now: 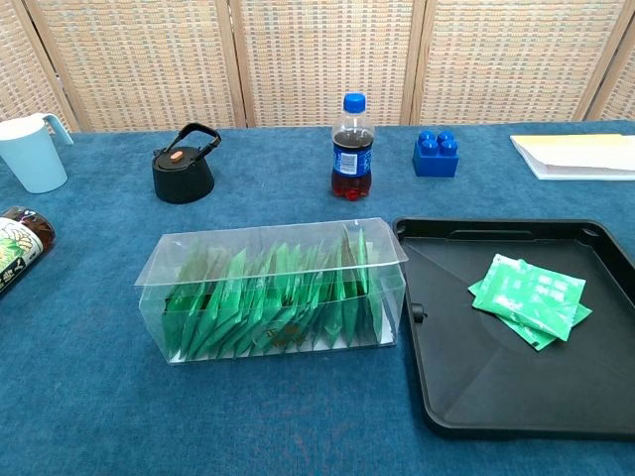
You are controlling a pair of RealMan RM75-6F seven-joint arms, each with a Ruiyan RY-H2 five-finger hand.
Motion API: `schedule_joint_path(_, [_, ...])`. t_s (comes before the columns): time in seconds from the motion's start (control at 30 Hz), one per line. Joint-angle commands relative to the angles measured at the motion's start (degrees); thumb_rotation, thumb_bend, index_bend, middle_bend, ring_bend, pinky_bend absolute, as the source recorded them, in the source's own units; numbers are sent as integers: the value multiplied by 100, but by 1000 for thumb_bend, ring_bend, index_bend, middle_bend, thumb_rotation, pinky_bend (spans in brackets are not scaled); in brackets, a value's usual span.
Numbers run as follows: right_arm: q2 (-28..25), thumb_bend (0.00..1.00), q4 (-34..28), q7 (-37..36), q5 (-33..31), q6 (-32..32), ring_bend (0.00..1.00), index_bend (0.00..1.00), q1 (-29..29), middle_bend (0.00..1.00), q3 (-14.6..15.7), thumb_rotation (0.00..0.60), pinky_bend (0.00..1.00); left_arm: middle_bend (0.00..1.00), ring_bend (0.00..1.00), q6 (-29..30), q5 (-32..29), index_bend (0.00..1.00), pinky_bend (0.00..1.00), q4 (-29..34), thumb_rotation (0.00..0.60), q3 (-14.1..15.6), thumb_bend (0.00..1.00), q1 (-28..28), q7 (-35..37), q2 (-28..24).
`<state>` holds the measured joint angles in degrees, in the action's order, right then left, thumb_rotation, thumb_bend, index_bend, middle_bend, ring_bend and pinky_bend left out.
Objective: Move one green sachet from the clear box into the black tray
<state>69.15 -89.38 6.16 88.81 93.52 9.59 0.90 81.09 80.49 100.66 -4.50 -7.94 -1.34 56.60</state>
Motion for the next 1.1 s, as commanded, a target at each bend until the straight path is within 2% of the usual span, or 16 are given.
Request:
schedule_joint_path(0.03, [13,0,2,1,50,-10,0,0,-11,0,-21,600,0,0,0,28,22,0,0,6,600,6,96,13,1,-3])
schedule_joint_path(0.2, [7,0,11,60,147,-49,0,0,-35,0,-35,600,0,0,0,48,8,0,0,-4,600,-4,96,26,46,-10])
schedule_joint_path(0.33, [-205,0,-72,-83,410,-274,0,8,141,0,-23,600,0,0,0,54,-17,0,0,-43,600,-33,96,13,38,15])
schedule_joint_path(0.53, [-829,0,-863,-417,829,-1401,0,119,1023,0,-171,600,0,0,0,-29,-28,0,0,-129,600,-55,97,-62,-17,112])
schedule_joint_path(0.67, [-1007,0,-1546,-310,690,-2639,0,161,1837,0,-423,600,0,0,0,-51,-85,0,0,-161,600,-67,97,-74,-72,160])
schedule_joint_path(0.8, [-757,0,-1805,81,237,-3534,0,185,2484,0,-793,600,0,0,0,-38,-158,0,0,-193,600,-100,96,-83,-175,203])
schedule_joint_path(0.9, [-389,0,-1876,438,-350,-4136,0,206,2948,0,-1083,600,0,0,0,-72,-231,0,0,-205,600,-120,97,-93,-175,211])
schedule_joint_path(1.1, [437,0,-1817,568,-1253,-4737,0,238,3501,0,-1318,600,0,0,0,-84,-255,0,0,-214,600,-135,96,-91,-93,179])
